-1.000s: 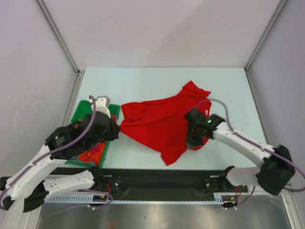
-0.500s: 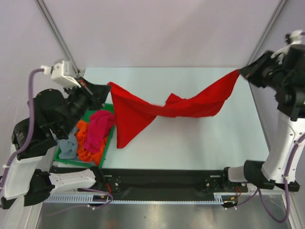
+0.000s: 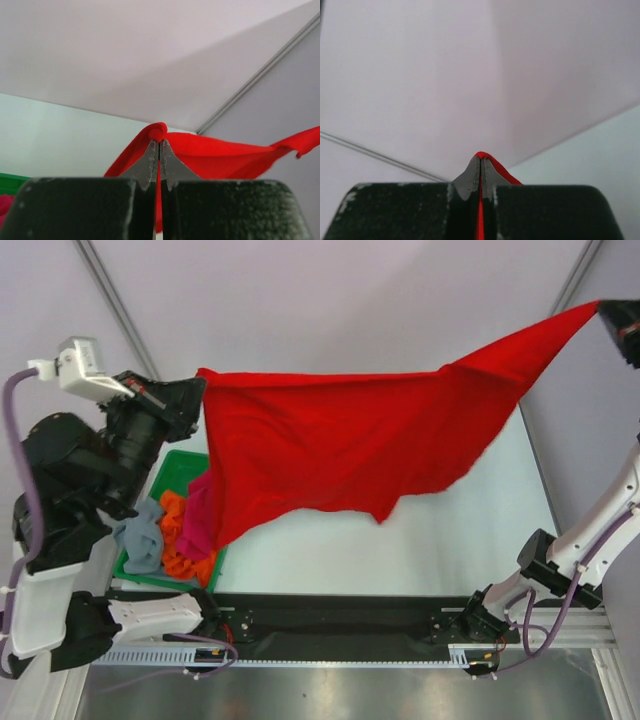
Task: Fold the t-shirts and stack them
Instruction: Flatten the tshirt out
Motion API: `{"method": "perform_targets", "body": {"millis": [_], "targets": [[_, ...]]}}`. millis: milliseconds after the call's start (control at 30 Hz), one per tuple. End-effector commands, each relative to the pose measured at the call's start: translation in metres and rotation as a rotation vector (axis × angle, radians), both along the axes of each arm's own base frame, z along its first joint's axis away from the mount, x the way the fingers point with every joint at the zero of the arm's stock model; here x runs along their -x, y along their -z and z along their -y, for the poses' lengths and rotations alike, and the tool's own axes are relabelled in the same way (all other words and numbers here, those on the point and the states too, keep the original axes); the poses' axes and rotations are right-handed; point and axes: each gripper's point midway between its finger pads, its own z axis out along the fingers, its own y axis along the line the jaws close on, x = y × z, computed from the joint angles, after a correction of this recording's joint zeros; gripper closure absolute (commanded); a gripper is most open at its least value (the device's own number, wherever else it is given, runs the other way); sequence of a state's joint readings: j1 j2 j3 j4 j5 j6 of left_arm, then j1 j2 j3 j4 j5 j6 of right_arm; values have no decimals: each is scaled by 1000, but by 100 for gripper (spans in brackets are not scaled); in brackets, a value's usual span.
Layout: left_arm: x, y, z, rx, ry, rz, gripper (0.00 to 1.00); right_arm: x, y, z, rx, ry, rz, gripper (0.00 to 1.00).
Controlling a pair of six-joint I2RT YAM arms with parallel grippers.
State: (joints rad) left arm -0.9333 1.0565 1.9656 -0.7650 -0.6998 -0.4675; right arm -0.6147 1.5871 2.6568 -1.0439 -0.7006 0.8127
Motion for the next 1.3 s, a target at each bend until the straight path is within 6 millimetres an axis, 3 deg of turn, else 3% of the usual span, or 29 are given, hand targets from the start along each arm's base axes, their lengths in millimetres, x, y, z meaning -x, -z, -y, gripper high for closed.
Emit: {"method": "perform_targets", "body": {"millis": [0, 133, 200, 233, 400, 500, 633, 700, 867, 967, 1000, 1033, 1100, 1133, 1200, 1267], "targets": [[-27, 25, 19, -114, -17, -60, 100, 9, -68, 2, 23, -53, 254, 100], [-54, 54, 47, -136, 89, -169, 100, 23, -117, 10, 33, -55, 472, 100], [-70, 55, 47, -145, 80, -214, 100, 22, -123, 24, 17, -36, 509, 100], [-72, 52, 48, -136, 88, -222, 100, 27, -132, 22, 42, -45, 551, 100], [-68, 9, 59, 19, 244, -182, 100, 59, -155, 21, 99, -45, 645, 100], [-53, -7, 66, 84, 319, -145, 100, 85, -164, 3, 143, -58, 674, 100], [-34, -30, 54, 116, 318, -43, 100, 102, -170, -19, 171, -53, 699, 100], [-34, -35, 46, 114, 285, -10, 100, 104, -173, -18, 155, -43, 720, 100], [-63, -32, 51, 60, 242, 26, 100, 87, -175, 4, 79, -7, 772, 100], [-83, -49, 51, 48, 208, 105, 100, 71, -179, 10, 87, 31, 811, 100], [-87, -56, 50, 53, 199, 125, 100, 51, -173, 13, 48, 4, 787, 100], [-102, -54, 54, 30, 187, 125, 99, 43, -172, 9, 46, -12, 788, 100], [-107, -74, 48, 32, 171, 185, 100, 30, -172, -3, 72, -48, 792, 100], [-123, -68, 52, 38, 174, 169, 100, 10, -164, 6, 61, -45, 761, 100], [-138, -72, 45, 58, 181, 183, 100, -14, -150, 13, 70, -35, 719, 100], [-161, -64, 41, 93, 173, 153, 100, -34, -137, 17, 58, -39, 689, 100]]}}
